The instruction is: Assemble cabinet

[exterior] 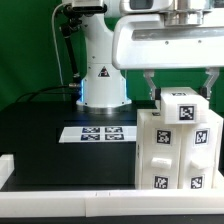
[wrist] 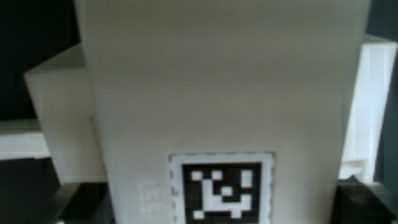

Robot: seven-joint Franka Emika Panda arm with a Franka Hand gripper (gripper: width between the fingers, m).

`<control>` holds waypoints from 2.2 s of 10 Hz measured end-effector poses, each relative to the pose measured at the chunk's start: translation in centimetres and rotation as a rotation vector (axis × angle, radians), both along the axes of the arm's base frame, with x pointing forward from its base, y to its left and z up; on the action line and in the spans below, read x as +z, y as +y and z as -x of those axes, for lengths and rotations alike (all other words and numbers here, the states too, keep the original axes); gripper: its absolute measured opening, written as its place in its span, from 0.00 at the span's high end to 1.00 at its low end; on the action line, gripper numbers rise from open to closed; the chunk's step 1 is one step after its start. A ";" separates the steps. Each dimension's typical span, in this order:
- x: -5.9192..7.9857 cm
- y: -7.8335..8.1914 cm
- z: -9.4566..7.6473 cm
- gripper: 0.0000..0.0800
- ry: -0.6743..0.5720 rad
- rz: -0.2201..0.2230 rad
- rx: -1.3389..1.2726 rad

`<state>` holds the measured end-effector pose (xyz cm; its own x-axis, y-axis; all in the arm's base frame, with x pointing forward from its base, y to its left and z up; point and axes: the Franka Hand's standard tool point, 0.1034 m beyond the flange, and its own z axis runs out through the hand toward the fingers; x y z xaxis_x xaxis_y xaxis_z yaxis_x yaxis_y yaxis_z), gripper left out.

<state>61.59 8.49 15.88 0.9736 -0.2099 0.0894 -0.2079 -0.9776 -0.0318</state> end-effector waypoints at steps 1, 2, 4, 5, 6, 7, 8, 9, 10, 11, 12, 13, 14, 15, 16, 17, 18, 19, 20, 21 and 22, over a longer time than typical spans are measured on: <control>0.0 -0.1 0.0 0.30 0.001 -0.006 -0.094; 0.0 -0.1 0.0 0.30 0.002 -0.011 -0.153; -0.1 -0.4 -0.1 0.30 0.000 -0.025 -0.305; -0.1 -0.5 -0.1 0.30 0.001 -0.030 -0.356; -0.1 -0.5 -0.1 0.30 0.002 -0.037 -0.430; -0.1 -0.6 -0.1 0.30 0.003 -0.042 -0.496; -0.1 -0.7 -0.1 0.30 0.003 -0.047 -0.557; -0.1 -0.8 -0.1 0.30 0.003 -0.050 -0.593; 0.0 -0.7 0.1 0.30 0.005 -0.067 -0.764; 0.0 -0.6 0.2 0.30 0.002 -0.079 -0.877; 0.0 -0.6 0.2 0.30 0.006 -0.092 -0.982; 0.0 -0.5 0.3 0.30 0.014 -0.107 -1.129; 0.0 -0.5 0.3 0.30 0.015 -0.112 -1.176; 0.0 -0.5 0.4 0.30 0.019 -0.122 -1.271; 0.0 -0.5 0.4 0.30 0.019 -0.126 -1.314; 0.0 -0.5 0.4 0.30 0.025 -0.135 -1.406; 0.0 -0.5 0.5 0.30 0.032 -0.143 -1.489; 0.0 -0.5 0.5 0.30 0.045 -0.154 -1.573; 0.0 -0.6 0.5 0.30 0.051 -0.166 -1.641; 0.1 -0.6 0.5 0.30 0.058 -0.176 -1.672; 0.1 -0.6 0.5 0.30 0.063 -0.184 -1.683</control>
Offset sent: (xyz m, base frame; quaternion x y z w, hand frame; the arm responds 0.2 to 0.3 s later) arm 0.0000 0.0000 0.0000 0.0000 0.0000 0.1938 0.9810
